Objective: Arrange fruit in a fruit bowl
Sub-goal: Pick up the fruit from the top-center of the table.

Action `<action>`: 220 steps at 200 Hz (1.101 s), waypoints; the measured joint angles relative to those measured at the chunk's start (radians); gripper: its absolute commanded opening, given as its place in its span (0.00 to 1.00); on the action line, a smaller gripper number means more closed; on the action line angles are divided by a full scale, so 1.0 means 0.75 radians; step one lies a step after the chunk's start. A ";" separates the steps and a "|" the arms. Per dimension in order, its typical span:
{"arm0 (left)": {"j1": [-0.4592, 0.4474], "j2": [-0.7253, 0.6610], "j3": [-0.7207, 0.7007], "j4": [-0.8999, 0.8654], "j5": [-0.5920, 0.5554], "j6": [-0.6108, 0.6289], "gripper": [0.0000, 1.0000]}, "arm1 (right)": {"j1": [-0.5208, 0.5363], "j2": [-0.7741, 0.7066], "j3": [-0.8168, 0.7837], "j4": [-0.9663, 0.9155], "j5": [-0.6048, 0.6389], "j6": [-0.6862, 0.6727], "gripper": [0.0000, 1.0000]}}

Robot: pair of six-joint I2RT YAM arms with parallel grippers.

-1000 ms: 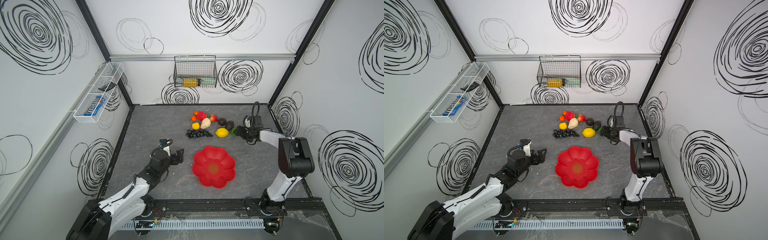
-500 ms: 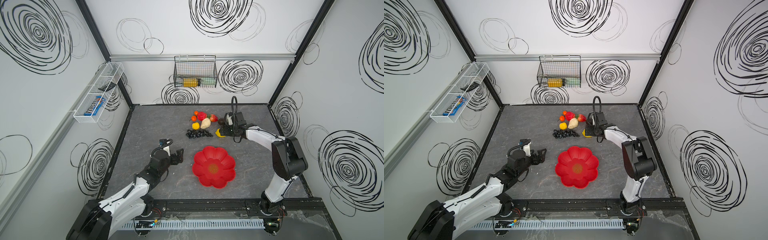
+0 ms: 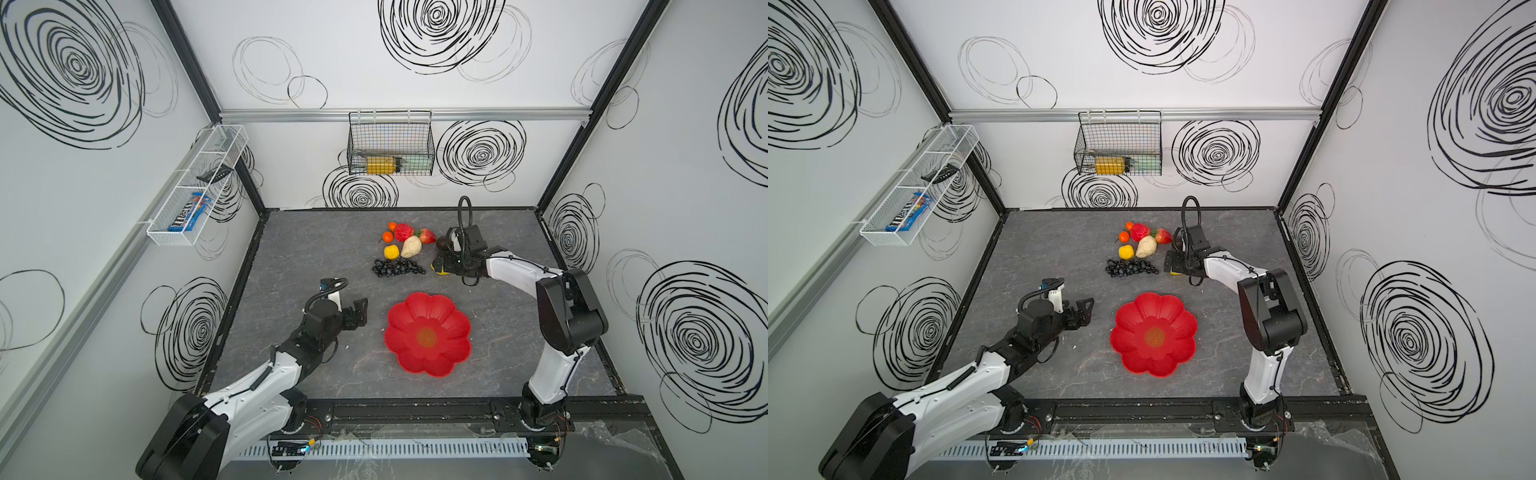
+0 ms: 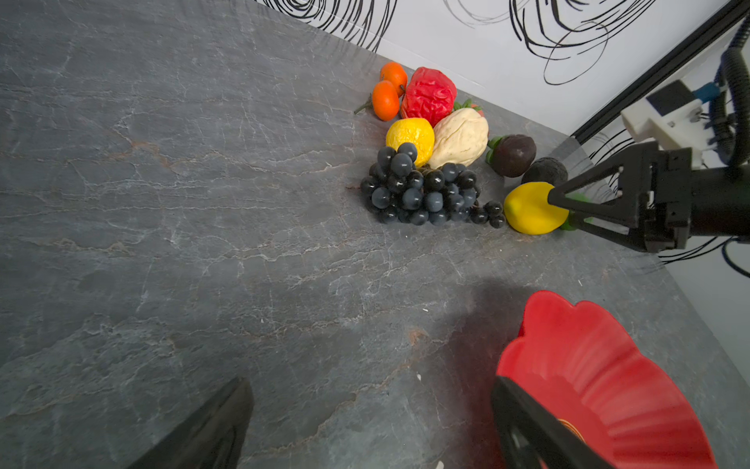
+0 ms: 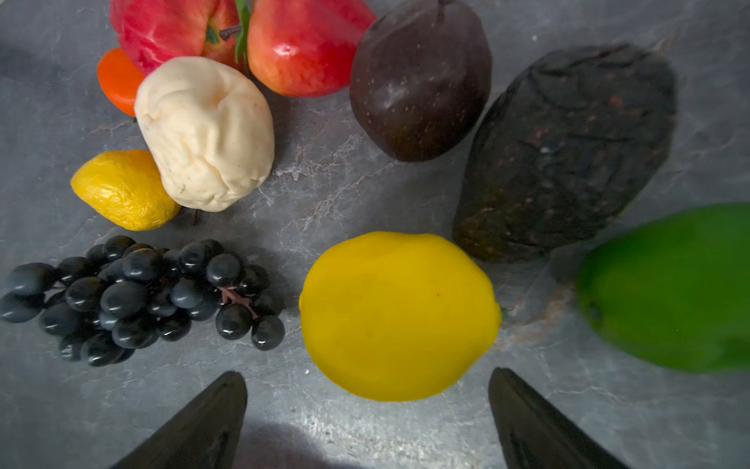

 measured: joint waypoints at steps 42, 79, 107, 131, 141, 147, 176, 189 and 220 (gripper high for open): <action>0.006 0.009 0.000 0.001 0.004 0.000 0.96 | 0.007 0.062 0.010 0.030 -0.070 0.083 0.96; 0.008 0.009 0.000 0.001 0.010 -0.001 0.96 | 0.011 0.159 0.089 0.023 -0.067 0.093 0.96; 0.009 0.009 0.000 0.001 0.015 -0.002 0.96 | 0.011 0.200 0.154 0.018 -0.029 0.093 0.96; 0.009 0.009 0.000 0.001 0.019 -0.005 0.96 | 0.011 0.214 0.190 0.017 -0.009 0.095 1.00; 0.009 0.009 0.000 0.001 0.020 -0.005 0.96 | 0.011 0.224 0.209 0.016 -0.002 0.097 0.99; 0.009 0.009 0.000 0.001 0.020 -0.006 0.96 | 0.011 0.231 0.218 0.016 0.001 0.098 0.99; 0.009 0.009 0.000 0.001 0.021 -0.006 0.96 | 0.010 0.277 0.261 0.016 0.013 0.101 0.97; 0.009 0.009 0.000 0.001 0.021 -0.006 0.96 | 0.010 0.299 0.272 0.015 0.017 0.103 0.95; 0.009 0.009 0.000 0.001 0.023 -0.006 0.96 | 0.010 0.317 0.276 0.007 0.044 0.099 0.86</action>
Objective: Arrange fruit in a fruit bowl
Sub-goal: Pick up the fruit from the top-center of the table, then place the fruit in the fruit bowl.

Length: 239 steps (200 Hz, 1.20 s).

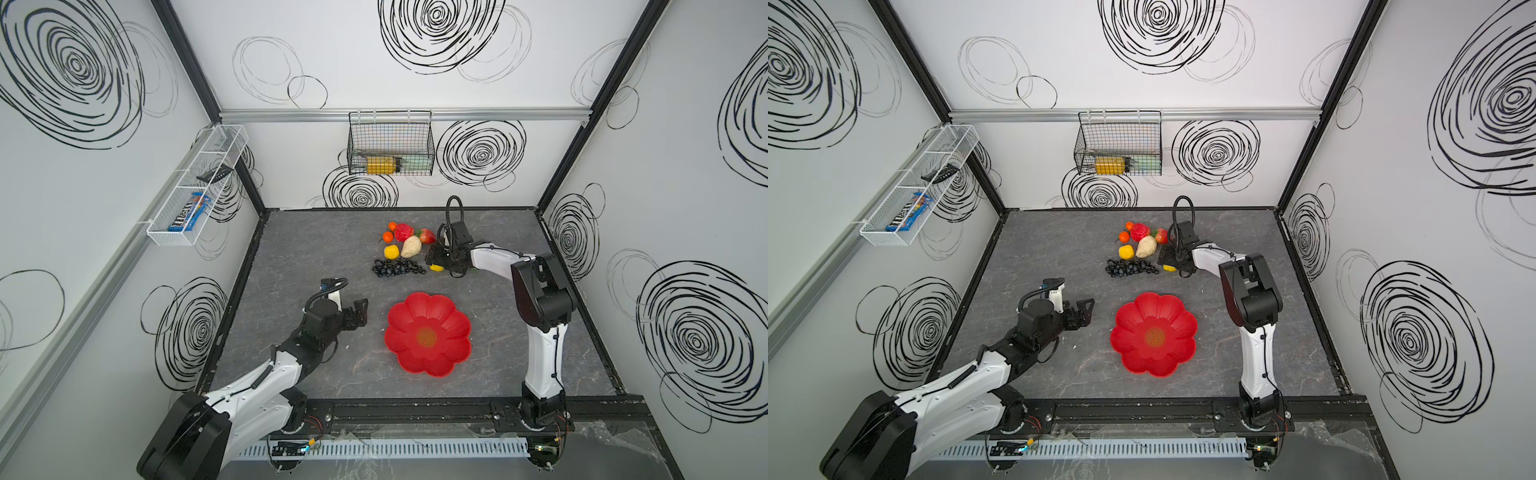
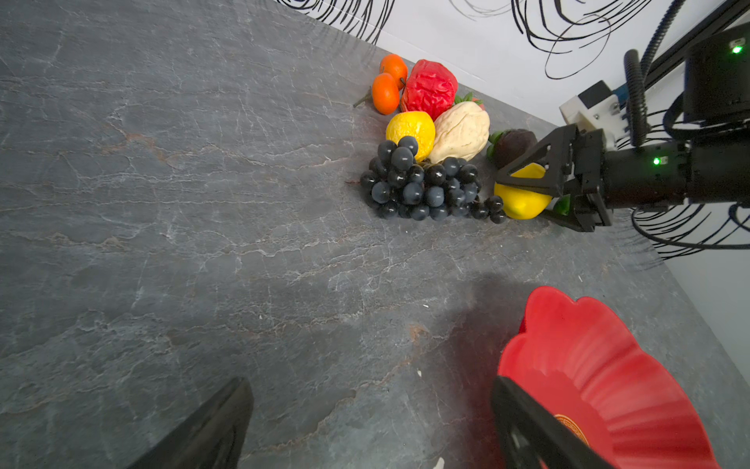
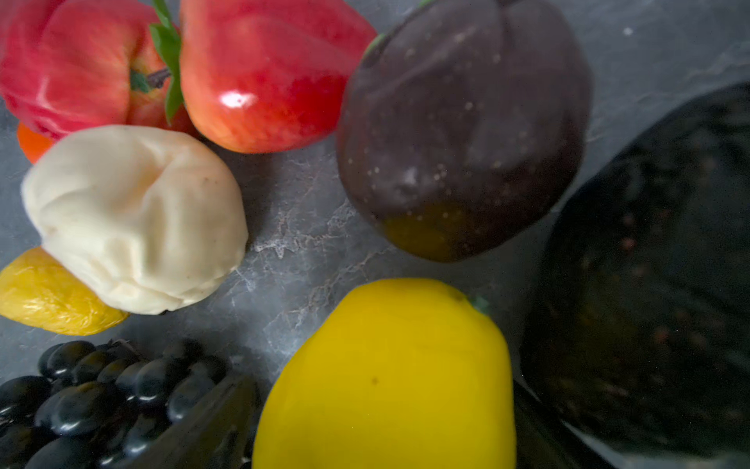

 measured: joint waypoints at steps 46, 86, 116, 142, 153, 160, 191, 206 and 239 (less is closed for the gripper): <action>0.009 0.013 0.001 0.002 0.012 -0.001 0.96 | 0.007 -0.003 -0.001 -0.010 0.062 -0.025 0.73; 0.010 0.020 0.001 0.011 0.036 -0.003 0.96 | 0.011 -0.062 -0.059 0.003 0.080 -0.054 0.68; 0.014 0.050 0.001 0.033 0.063 -0.008 0.96 | 0.020 -0.199 -0.162 0.017 0.049 -0.086 0.68; 0.017 0.085 0.002 0.039 0.106 -0.017 0.96 | 0.061 -0.349 -0.224 0.015 0.038 -0.121 0.68; 0.019 0.092 0.003 0.040 0.136 -0.025 0.96 | 0.091 -0.427 -0.253 0.011 0.037 -0.142 0.68; 0.020 0.093 0.003 0.045 0.158 -0.034 0.96 | 0.113 -0.475 -0.268 0.005 0.035 -0.154 0.68; -0.022 0.084 0.033 0.045 0.227 -0.100 0.96 | 0.274 -0.676 -0.338 -0.027 0.044 -0.232 0.68; -0.082 0.070 0.078 0.026 0.249 -0.136 0.96 | 0.381 -0.757 -0.392 -0.039 0.060 -0.266 0.68; -0.155 -0.003 0.134 0.047 0.355 -0.246 0.96 | 0.593 -0.894 -0.562 -0.052 0.081 -0.310 0.68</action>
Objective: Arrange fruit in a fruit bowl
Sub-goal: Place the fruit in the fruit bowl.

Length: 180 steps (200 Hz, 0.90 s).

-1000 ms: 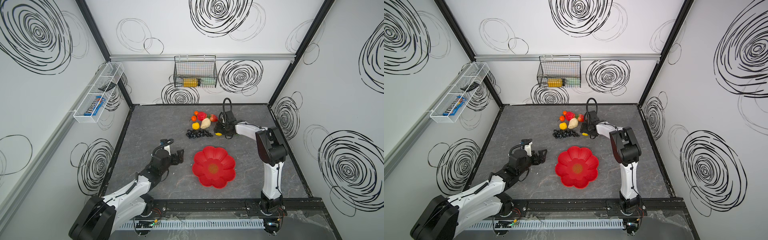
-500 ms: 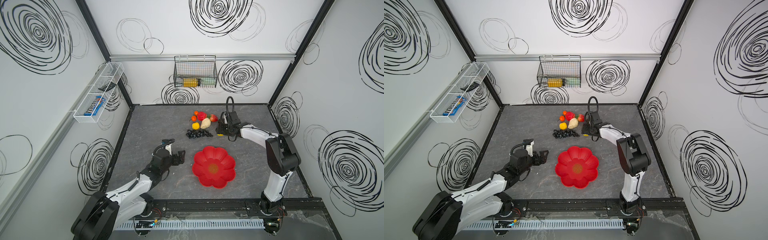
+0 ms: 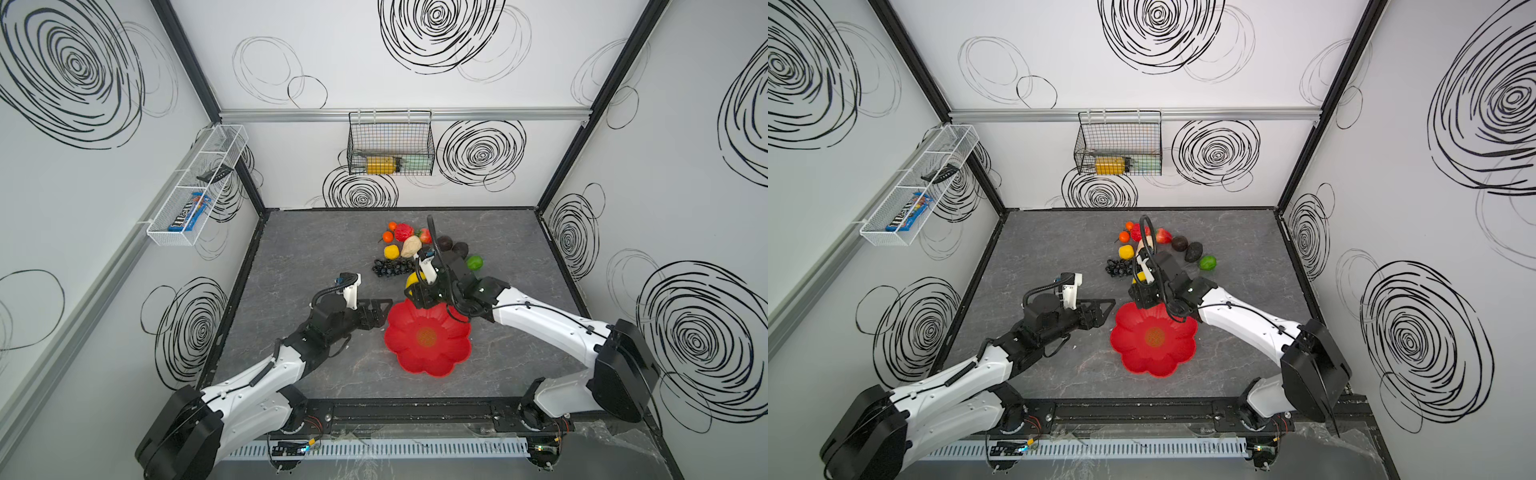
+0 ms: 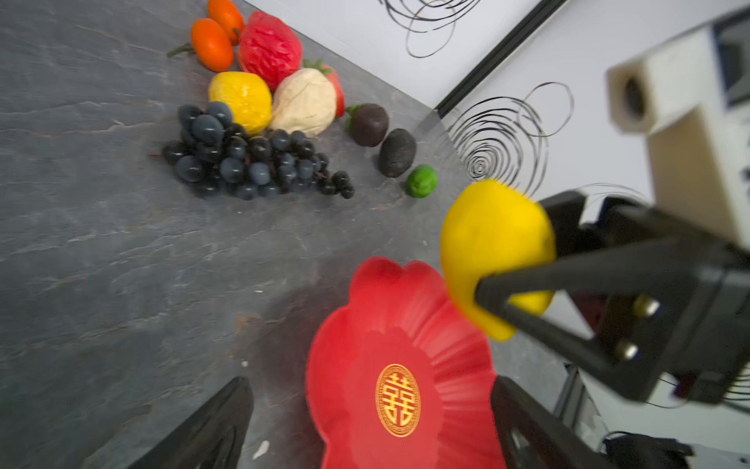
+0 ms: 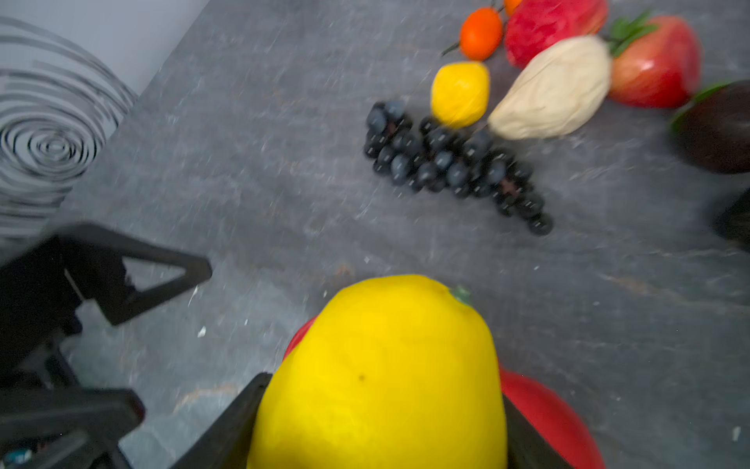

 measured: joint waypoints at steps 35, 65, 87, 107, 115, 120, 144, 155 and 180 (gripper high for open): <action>-0.036 -0.052 -0.005 0.053 0.091 -0.097 0.96 | 0.111 -0.096 -0.172 0.040 0.053 -0.031 0.67; -0.066 0.005 -0.005 0.154 0.198 -0.148 0.96 | 0.166 -0.166 -0.296 0.159 0.113 -0.070 0.67; -0.075 0.068 -0.004 0.180 0.251 -0.165 0.96 | 0.199 -0.211 -0.367 0.251 0.162 -0.101 0.67; -0.085 0.102 0.010 0.169 0.271 -0.161 0.96 | 0.224 -0.242 -0.420 0.333 0.193 -0.129 0.69; -0.091 0.113 0.018 0.168 0.277 -0.157 0.96 | 0.232 -0.253 -0.441 0.362 0.201 -0.136 0.69; -0.095 0.124 0.025 0.167 0.281 -0.153 0.96 | 0.237 -0.259 -0.454 0.377 0.205 -0.142 0.69; -0.114 0.175 0.063 0.167 0.308 -0.135 0.96 | 0.264 -0.270 -0.495 0.441 0.216 -0.169 0.68; -0.128 0.199 0.079 0.166 0.317 -0.123 0.97 | 0.284 -0.270 -0.505 0.464 0.223 -0.185 0.68; -0.150 0.257 0.117 0.159 0.338 -0.098 0.97 | 0.335 -0.270 -0.514 0.519 0.248 -0.213 0.68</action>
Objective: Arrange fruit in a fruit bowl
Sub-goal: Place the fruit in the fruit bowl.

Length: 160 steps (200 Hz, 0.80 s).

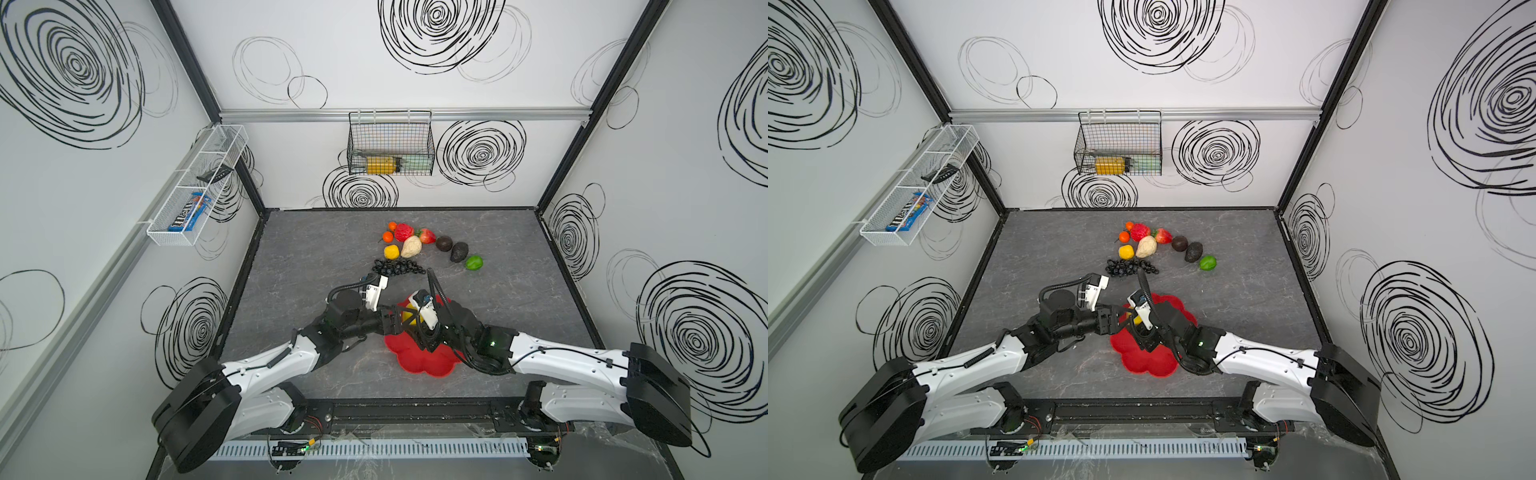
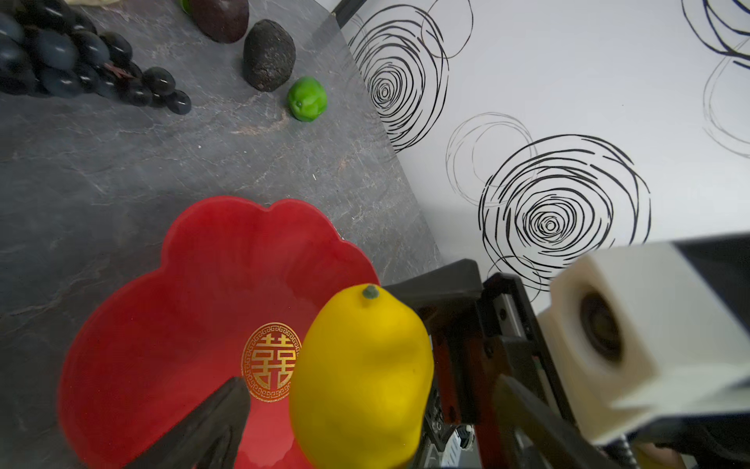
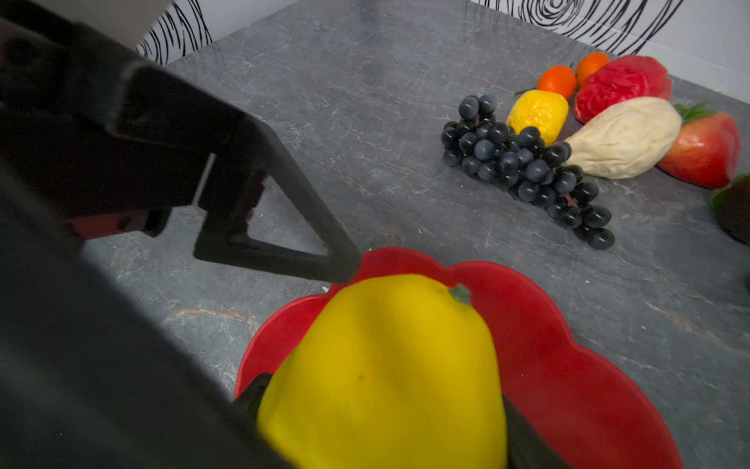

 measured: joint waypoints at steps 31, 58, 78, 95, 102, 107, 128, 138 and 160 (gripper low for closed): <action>-0.005 0.041 0.009 -0.001 0.018 0.016 0.89 | 0.035 0.000 -0.003 0.053 0.031 -0.021 0.68; -0.005 0.060 0.016 0.005 0.038 0.024 0.75 | 0.042 0.000 -0.008 0.075 0.044 -0.035 0.69; -0.006 0.079 0.023 0.031 0.061 0.023 0.63 | 0.042 0.000 -0.012 0.076 0.055 -0.037 0.69; -0.006 0.101 0.024 0.051 0.078 0.019 0.57 | 0.042 0.000 -0.016 0.076 0.064 -0.037 0.70; -0.006 0.111 0.026 0.059 0.083 0.021 0.55 | 0.042 0.000 -0.018 0.074 0.067 -0.037 0.71; -0.006 0.117 0.027 0.065 0.085 0.022 0.54 | 0.042 0.000 -0.018 0.072 0.071 -0.036 0.71; -0.006 0.136 0.040 0.070 0.092 0.026 0.51 | 0.042 0.000 -0.019 0.069 0.089 -0.029 0.75; -0.006 0.143 0.047 0.070 0.092 0.028 0.50 | 0.042 -0.001 -0.019 0.070 0.101 -0.027 0.77; -0.006 0.153 0.059 0.069 0.082 0.023 0.50 | 0.042 -0.012 -0.019 0.070 0.125 -0.015 0.84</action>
